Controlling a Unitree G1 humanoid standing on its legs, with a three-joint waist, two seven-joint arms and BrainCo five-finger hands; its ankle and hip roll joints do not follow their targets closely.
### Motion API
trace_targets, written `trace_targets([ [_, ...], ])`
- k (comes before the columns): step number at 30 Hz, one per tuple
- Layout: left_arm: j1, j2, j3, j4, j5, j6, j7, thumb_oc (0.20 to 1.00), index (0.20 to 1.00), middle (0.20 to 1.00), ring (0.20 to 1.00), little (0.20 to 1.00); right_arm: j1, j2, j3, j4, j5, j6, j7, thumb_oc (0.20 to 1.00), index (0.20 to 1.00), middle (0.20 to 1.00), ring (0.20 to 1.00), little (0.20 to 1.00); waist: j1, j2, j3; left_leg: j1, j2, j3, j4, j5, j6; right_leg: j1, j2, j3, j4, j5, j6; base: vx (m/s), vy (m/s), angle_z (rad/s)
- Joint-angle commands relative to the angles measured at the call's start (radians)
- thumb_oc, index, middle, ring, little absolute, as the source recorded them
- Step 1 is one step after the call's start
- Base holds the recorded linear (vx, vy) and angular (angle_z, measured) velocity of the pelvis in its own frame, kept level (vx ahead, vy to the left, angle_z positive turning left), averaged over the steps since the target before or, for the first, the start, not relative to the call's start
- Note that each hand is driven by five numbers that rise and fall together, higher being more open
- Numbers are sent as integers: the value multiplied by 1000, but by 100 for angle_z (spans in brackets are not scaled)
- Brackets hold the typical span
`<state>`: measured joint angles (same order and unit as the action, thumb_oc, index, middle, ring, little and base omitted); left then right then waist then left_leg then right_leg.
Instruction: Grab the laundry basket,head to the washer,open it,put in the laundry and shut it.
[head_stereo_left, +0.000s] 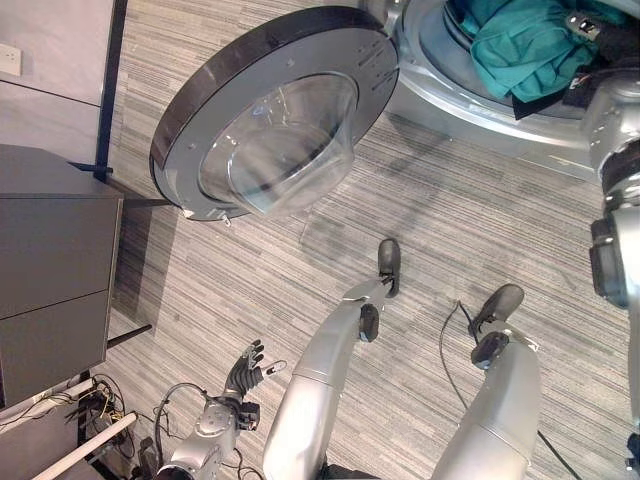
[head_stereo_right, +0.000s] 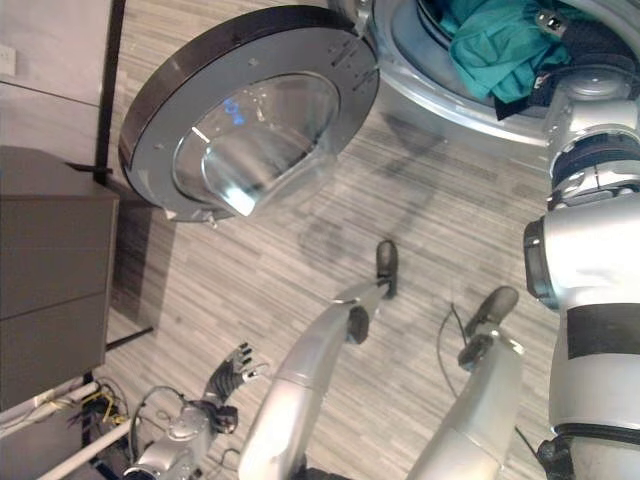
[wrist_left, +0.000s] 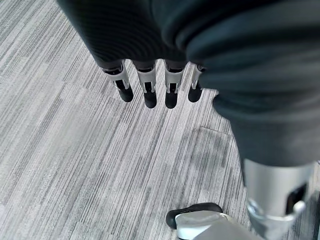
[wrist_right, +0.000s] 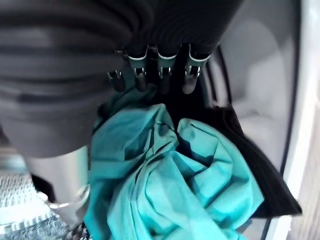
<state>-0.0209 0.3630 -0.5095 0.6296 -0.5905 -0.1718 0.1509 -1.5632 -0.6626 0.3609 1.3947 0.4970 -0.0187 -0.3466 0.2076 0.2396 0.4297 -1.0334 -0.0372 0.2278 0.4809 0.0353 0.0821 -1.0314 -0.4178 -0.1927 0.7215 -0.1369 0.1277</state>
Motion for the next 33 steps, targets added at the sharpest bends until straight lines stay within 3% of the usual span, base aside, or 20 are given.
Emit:
trace_targets([
  [1, -29, 7, 37, 100, -9, -8, 25, 1000, 1000, 1000, 1000, 1000, 60, -46, 16, -84, 34, -97, -41, 1000, 1000, 1000, 1000, 1000, 19, -25, 57, 13, 45, -30, 105, -132, -93, 102, -8, 20, -231, 175, 46, -5, -8, -5],
  [5, -31, -43, 71, 216, 20, -3, 23, 1000, 1000, 1000, 1000, 1000, 269, 60, -98, -165, 76, -137, -16, 1000, 1000, 1000, 1000, 1000, -16, -60, 43, 100, 60, -29, 77, -129, -95, 194, 4, 12, -262, 180, 41, -3, -12, -9],
  [7, -36, -82, 99, 316, 72, 6, 31, 1000, 1000, 1000, 1000, 1000, 463, 174, -181, -236, 76, -164, -16, 1000, 1000, 1000, 1000, 1000, -39, -86, 33, 198, 60, -33, 30, -116, -98, 304, 17, -5, -312, 188, 39, -6, -93, -18],
  [11, -41, -98, 168, 420, 239, 2, 65, 1000, 1000, 1000, 1000, 1000, 842, 287, -254, -279, -1, -183, 4, 1000, 1000, 1000, 1000, 1000, -58, -110, -21, 419, 38, -69, -120, -57, -111, 543, 48, -64, -415, 184, 38, 47, -149, 5],
  [13, -38, -67, 243, 444, 311, -16, 87, 1000, 1000, 1000, 1000, 1000, 1037, 229, -158, -375, -241, -155, 27, 1000, 1000, 1000, 1000, 1000, -73, -125, -58, 518, 37, -81, -199, -25, -120, 646, 59, -115, -466, 194, 46, 40, -93, 31],
  [15, -24, -52, 264, 439, 330, -23, 88, 1000, 1000, 1000, 1000, 1000, 1091, 201, -141, -417, -287, -153, 50, 1000, 1000, 1000, 1000, 1000, -78, -128, -66, 534, 34, -80, -222, 5, -112, 667, 59, -136, -486, 216, 39, -7, -40, 21],
  [19, -26, 75, 364, 440, 471, -29, 93, 1000, 1000, 1000, 1000, 1000, 1335, 111, -260, -368, -390, -139, 93, 1000, 1000, 1000, 1000, 1000, -104, -157, -159, 691, 29, -98, -330, 25, -127, 830, 71, -193, -582, 239, 63, 125, -57, 25],
  [21, -29, 95, 378, 444, 498, -23, 97, 1000, 1000, 1000, 1000, 1000, 1358, 117, -282, -343, -382, -137, 94, 1000, 1000, 1000, 1000, 1000, -108, -164, -176, 715, 29, -95, -349, 28, -129, 850, 73, -199, -600, 245, 68, 102, -34, 20],
  [24, -62, 208, 444, 453, 568, -6, 90, 1000, 1000, 1000, 1000, 1000, 1462, 118, -311, -278, -419, -120, 135, 1000, 1000, 1000, 1000, 1000, -123, -194, -242, 796, 25, -87, -415, 32, -135, 920, 83, -216, -667, 287, 86, 141, -33, 2],
  [28, -105, 294, 461, 458, 618, 5, 73, 1000, 1000, 1000, 1000, 1000, 1523, 131, -289, -249, -462, -110, 173, 1000, 1000, 1000, 1000, 1000, -134, -222, -273, 831, 29, -76, -444, 29, -138, 950, 88, -223, -691, 302, 94, 107, -13, 3],
  [29, -137, 345, 463, 482, 640, 6, 66, 1000, 1000, 1000, 1000, 1000, 1544, 141, -248, -265, -489, -102, 200, 1000, 1000, 1000, 1000, 1000, -140, -246, -277, 840, 28, -70, -457, 26, -134, 955, 91, -222, -696, 310, 98, 57, -16, -12],
  [33, -196, 419, 444, 470, 674, 6, 67, 1000, 1000, 1000, 1000, 1000, 1561, 146, -195, -275, -525, -99, 225, 1000, 1000, 1000, 1000, 1000, -145, -280, -261, 822, 28, -67, -455, 22, -130, 942, 95, -221, -694, 324, 102, -17, -8, -3],
])
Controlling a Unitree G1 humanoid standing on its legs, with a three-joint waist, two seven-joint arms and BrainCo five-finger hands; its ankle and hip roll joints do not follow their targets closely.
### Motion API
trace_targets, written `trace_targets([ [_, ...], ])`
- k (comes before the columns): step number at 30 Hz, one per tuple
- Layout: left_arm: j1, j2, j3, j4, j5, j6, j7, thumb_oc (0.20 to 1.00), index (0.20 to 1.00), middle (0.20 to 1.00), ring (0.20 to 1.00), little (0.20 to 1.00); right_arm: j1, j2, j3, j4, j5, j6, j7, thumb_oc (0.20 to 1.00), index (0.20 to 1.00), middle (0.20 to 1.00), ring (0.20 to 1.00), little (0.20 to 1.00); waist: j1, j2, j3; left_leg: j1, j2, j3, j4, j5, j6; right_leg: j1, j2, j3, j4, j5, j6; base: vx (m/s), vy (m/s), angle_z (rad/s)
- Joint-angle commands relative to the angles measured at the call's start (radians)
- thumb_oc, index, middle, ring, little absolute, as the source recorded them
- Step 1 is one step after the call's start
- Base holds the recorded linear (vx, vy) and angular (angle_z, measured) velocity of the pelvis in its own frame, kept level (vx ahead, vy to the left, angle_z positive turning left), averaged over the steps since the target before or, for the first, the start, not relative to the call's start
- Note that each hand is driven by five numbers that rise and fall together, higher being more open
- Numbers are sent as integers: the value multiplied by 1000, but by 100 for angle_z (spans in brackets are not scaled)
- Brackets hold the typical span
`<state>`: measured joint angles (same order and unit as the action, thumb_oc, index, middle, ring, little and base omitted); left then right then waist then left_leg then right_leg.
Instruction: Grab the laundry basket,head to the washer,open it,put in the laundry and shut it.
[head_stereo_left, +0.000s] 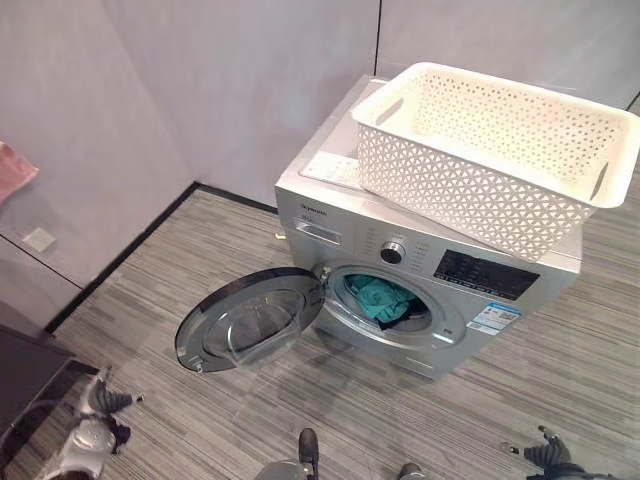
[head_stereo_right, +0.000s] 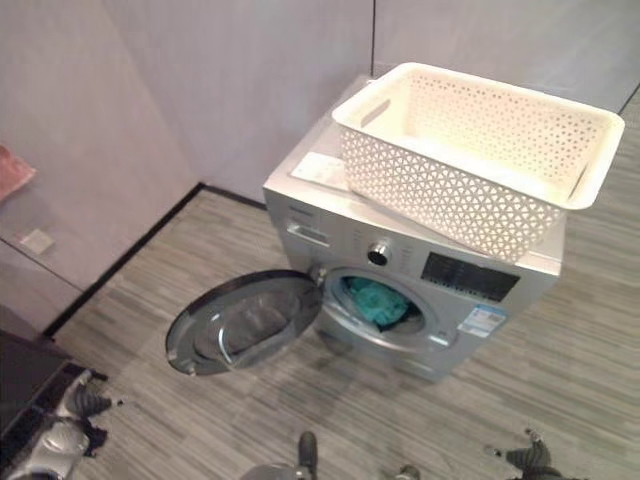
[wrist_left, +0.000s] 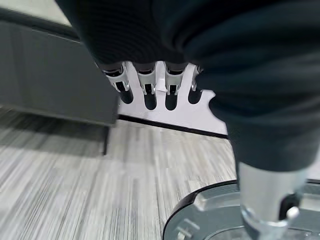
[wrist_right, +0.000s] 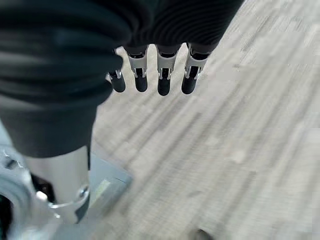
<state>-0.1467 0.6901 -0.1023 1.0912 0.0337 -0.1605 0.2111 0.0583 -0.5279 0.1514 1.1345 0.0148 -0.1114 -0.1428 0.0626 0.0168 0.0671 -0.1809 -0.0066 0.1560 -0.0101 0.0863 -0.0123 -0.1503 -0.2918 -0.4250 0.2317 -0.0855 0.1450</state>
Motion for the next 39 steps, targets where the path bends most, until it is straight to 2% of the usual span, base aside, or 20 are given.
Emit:
trace_targets([
  [1, -104, 116, 22, 13, 61, -9, 15, 1000, 1000, 1000, 1000, 1000, -61, 15, 19, -34, -36, -9, 21, 1000, 1000, 1000, 1000, 1000, -6, -72, 116, -42, -1, 6, 41, -30, -33, 48, -29, 18, -202, 278, 85, -86, -8, -2],
  [2, -130, 134, 19, 24, 62, -7, 20, 1000, 1000, 1000, 1000, 1000, -57, 19, 28, -60, -32, -11, 24, 1000, 1000, 1000, 1000, 1000, -8, -84, 127, -51, -2, 8, 47, -32, -32, 37, -27, 22, -202, 283, 85, -157, -15, 0],
  [3, -202, 162, -12, 48, 70, 0, 33, 1000, 1000, 1000, 1000, 1000, -62, 21, 58, -93, -30, -16, 30, 1000, 1000, 1000, 1000, 1000, -16, -112, 162, -79, -1, 6, 58, -35, -29, 13, -22, 33, -202, 294, 84, -116, -10, -1],
  [8, -323, 215, -97, 65, 116, 4, 54, 1000, 1000, 1000, 1000, 1000, -89, 30, 112, -144, -16, -21, 34, 1000, 1000, 1000, 1000, 1000, -26, -153, 221, -150, 17, 7, 90, -37, -29, -38, -17, 51, -207, 324, 91, -112, -1, -7],
  [10, -405, 237, -165, 87, 142, 8, 67, 1000, 1000, 1000, 1000, 1000, -121, 44, 173, -190, 5, -32, 45, 1000, 1000, 1000, 1000, 1000, -40, -205, 252, -224, 45, 16, 155, -56, -31, -87, -7, 78, -222, 354, 97, -113, 27, -15],
  [13, -450, 194, -219, 119, 171, 17, 75, 1000, 1000, 1000, 1000, 1000, -137, 57, 198, -233, 19, -37, 40, 1000, 1000, 1000, 1000, 1000, -60, -240, 259, -269, 66, 29, 203, -75, -31, -119, 1, 99, -226, 364, 98, -50, 35, -34],
  [14, -455, 126, -254, 99, 187, 18, 80, 1000, 1000, 1000, 1000, 1000, -132, 68, 203, -235, 14, -39, 36, 1000, 1000, 1000, 1000, 1000, -63, -244, 257, -271, 66, 31, 200, -75, -31, -122, -1, 97, -222, 354, 96, -3, 24, -21],
  [15, -447, 103, -259, 92, 193, 14, 83, 1000, 1000, 1000, 1000, 1000, -129, 71, 207, -233, 10, -38, 34, 1000, 1000, 1000, 1000, 1000, -63, -242, 256, -269, 66, 31, 197, -73, -32, -125, -1, 97, -220, 352, 95, 0, 0, 0],
  [16, -414, 22, -299, 47, 216, 5, 81, 1000, 1000, 1000, 1000, 1000, -117, 73, 212, -238, -4, -38, 33, 1000, 1000, 1000, 1000, 1000, -60, -231, 253, -253, 65, 34, 183, -66, -34, -123, -2, 98, -213, 327, 87, -17, -9, 10],
  [19, -344, -128, -302, -7, 196, -1, 85, 1000, 1000, 1000, 1000, 1000, -109, 88, 203, -226, -21, -31, 20, 1000, 1000, 1000, 1000, 1000, -50, -203, 247, -212, 58, 34, 128, -30, -39, -104, 4, 89, -214, 293, 75, -21, -55, 8],
  [20, -307, -217, -301, -39, 174, -4, 85, 1000, 1000, 1000, 1000, 1000, -109, 103, 191, -191, -22, -26, 9, 1000, 1000, 1000, 1000, 1000, -42, -178, 237, -186, 53, 29, 77, 2, -46, -91, 6, 85, -221, 282, 71, 3, -84, 4],
  [21, -289, -258, -306, -52, 162, -6, 86, 1000, 1000, 1000, 1000, 1000, -105, 110, 187, -177, -24, -24, 3, 1000, 1000, 1000, 1000, 1000, -43, -167, 230, -172, 50, 27, 52, 17, -51, -83, 8, 81, -225, 277, 69, 21, -117, 4],
  [23, -242, -401, -357, -81, 154, -4, 85, 1000, 1000, 1000, 1000, 1000, -96, 145, 171, -114, -22, -15, -24, 1000, 1000, 1000, 1000, 1000, -51, -127, 197, -118, 46, 25, -25, 59, -66, -52, 20, 72, -246, 258, 62, 39, -180, -1],
  [25, -241, -534, -465, -87, 124, -20, 49, 1000, 1000, 1000, 1000, 1000, -103, 169, 168, -58, -7, -10, -46, 1000, 1000, 1000, 1000, 1000, -72, -97, 168, -74, 52, 43, -64, 76, -67, -39, 31, 89, -265, 260, 59, 20, -196, -11],
  [29, -345, -702, -664, -45, 122, -29, 17, 1000, 1000, 1000, 1000, 1000, -96, 176, 186, -17, 32, -9, -65, 1000, 1000, 1000, 1000, 1000, -143, -69, 132, -64, 80, 86, -77, 82, -86, -36, 49, 127, -297, 267, 55, -2, -130, -38],
  [30, -345, -702, -664, -45, 122, -29, 17, 1000, 1000, 1000, 1000, 1000, -96, 176, 186, -17, 32, -9, -65, 1000, 1000, 1000, 1000, 1000, -143, -69, 132, -64, 80, 86, -77, 82, -86, -36, 49, 127, -297, 267, 55, -6, -75, -35],
  [32, -419, -759, -718, -26, 111, -38, 18, 1000, 1000, 1000, 1000, 1000, -126, 159, 195, 51, 33, 3, -78, 1000, 1000, 1000, 1000, 1000, -186, -53, 116, -50, 91, 128, -77, 72, -85, -60, 54, 174, -317, 287, 60, 15, -24, -35],
  [34, -443, -754, -702, -17, 93, -38, 24, 1000, 1000, 1000, 1000, 1000, -133, 142, 198, 69, 24, 9, -79, 1000, 1000, 1000, 1000, 1000, -201, -44, 112, -45, 95, 158, -77, 70, -80, -82, 56, 209, -319, 298, 61, 39, -16, -79],
  [38, -412, -698, -593, 107, 113, -12, 32, 1000, 1000, 1000, 1000, 1000, -108, 144, 169, 78, 30, 7, -72, 1000, 1000, 1000, 1000, 1000, -216, -28, 113, -42, 95, 175, -77, 69, -80, -99, 55, 233, -314, 304, 57, 60, -33, -33],
  [39, -346, -629, -497, 174, 173, 19, 41, 1000, 1000, 1000, 1000, 1000, -103, 165, 149, 102, 25, 7, -68, 1000, 1000, 1000, 1000, 1000, -203, -16, 99, -30, 96, 173, -77, 66, -81, -87, 52, 235, -311, 302, 56, 122, -76, 6],
])
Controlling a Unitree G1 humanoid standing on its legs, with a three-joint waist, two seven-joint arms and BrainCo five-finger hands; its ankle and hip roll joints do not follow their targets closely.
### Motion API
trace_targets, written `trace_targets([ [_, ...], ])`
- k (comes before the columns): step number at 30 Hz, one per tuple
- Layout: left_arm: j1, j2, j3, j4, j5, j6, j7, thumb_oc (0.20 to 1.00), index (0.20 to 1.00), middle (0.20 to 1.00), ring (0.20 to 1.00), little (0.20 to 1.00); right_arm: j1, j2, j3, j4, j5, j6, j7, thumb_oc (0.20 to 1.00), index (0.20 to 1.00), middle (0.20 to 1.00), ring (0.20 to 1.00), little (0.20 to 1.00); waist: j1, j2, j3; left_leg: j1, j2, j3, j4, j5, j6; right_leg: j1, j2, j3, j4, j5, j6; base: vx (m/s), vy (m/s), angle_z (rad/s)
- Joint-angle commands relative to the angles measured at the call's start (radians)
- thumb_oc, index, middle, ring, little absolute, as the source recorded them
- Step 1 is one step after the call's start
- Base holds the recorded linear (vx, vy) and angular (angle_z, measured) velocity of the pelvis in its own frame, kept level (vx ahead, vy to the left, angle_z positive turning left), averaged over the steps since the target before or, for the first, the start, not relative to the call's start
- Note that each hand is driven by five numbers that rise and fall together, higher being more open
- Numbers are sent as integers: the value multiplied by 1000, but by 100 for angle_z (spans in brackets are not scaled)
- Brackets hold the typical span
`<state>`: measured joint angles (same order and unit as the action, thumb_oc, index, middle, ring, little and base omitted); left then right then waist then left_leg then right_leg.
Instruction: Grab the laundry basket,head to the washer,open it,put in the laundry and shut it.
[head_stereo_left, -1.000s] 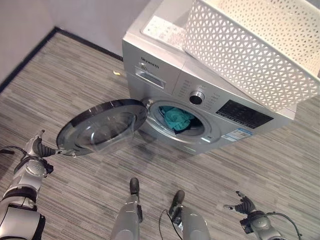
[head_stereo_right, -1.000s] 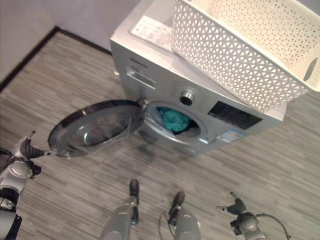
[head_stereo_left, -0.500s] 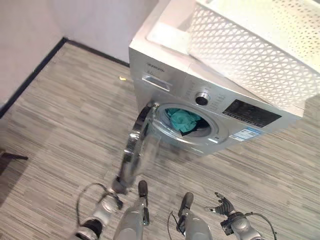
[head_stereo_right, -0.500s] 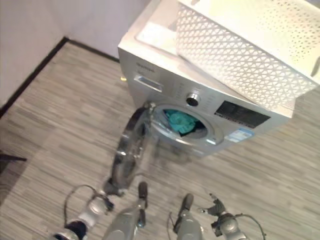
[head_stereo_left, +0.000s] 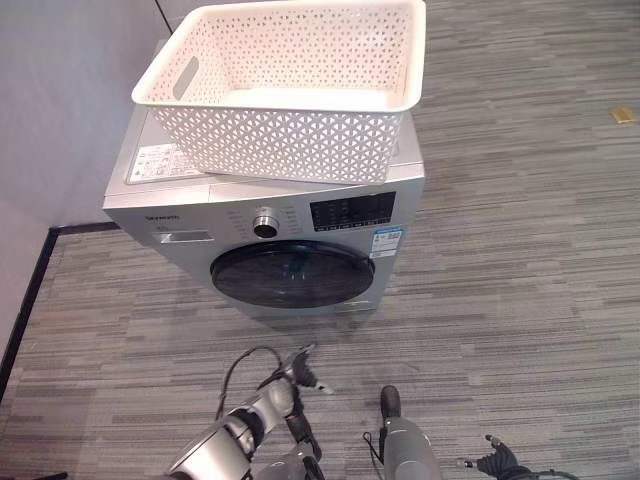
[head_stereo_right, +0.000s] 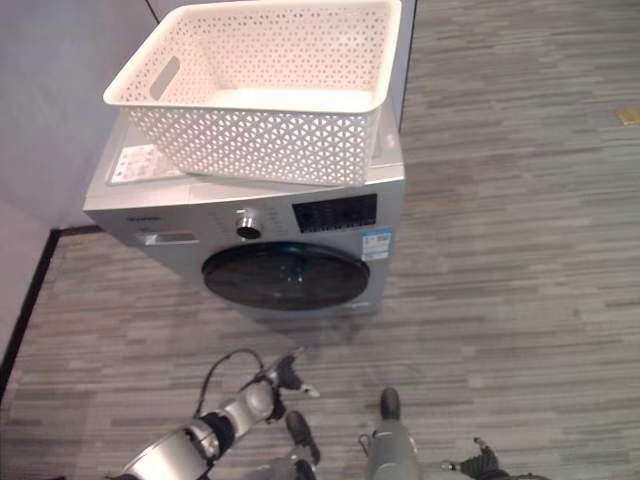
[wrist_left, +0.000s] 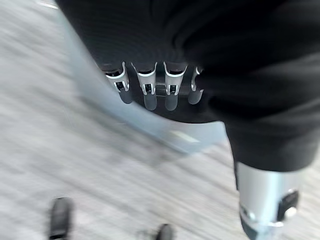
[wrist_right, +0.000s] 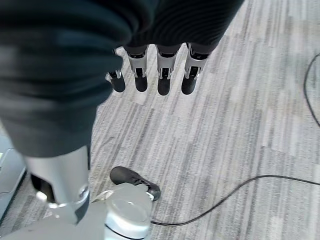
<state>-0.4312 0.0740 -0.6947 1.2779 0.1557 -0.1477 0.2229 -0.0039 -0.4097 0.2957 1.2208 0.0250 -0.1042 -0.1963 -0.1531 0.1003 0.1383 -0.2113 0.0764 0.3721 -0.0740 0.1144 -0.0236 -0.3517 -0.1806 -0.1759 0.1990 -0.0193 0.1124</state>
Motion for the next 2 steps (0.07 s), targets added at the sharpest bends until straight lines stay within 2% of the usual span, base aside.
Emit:
trace_targets([
  [1, 7, 23, 155, -5, 9, -4, -6, 1000, 1000, 1000, 1000, 1000, -37, 53, -17, 32, 17, 4, -12, 1000, 1000, 1000, 1000, 1000, 27, -92, 9, 19, 10, -53, -13, 34, -69, 142, -60, -22, -277, 229, 87, 225, -122, 15],
  [2, 120, 60, 221, -1, -25, -14, -55, 1000, 1000, 1000, 1000, 1000, -21, 59, -57, 68, 10, 10, 2, 1000, 1000, 1000, 1000, 1000, 54, -80, -31, 69, 5, -66, -13, 23, -68, 204, -63, -44, -275, 214, 87, 244, -132, 21],
])
